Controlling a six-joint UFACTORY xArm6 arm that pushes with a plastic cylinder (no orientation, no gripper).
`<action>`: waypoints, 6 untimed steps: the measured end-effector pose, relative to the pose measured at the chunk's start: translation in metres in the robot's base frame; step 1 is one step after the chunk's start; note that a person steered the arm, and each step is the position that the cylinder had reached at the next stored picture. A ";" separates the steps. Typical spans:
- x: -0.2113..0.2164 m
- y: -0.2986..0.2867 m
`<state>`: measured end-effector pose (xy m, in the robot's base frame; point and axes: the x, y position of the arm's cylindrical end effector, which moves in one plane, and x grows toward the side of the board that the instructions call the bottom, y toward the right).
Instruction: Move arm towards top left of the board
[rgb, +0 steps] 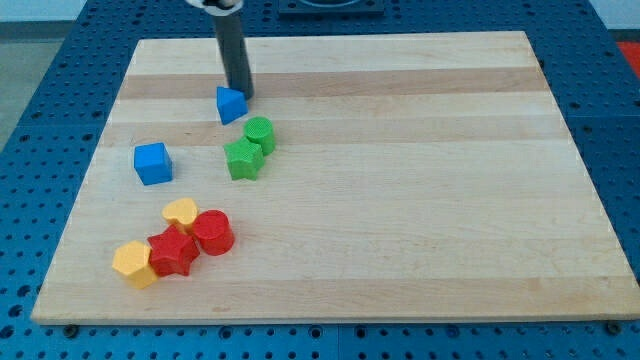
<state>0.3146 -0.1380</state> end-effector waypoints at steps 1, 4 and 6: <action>0.000 -0.028; 0.024 -0.078; -0.033 -0.078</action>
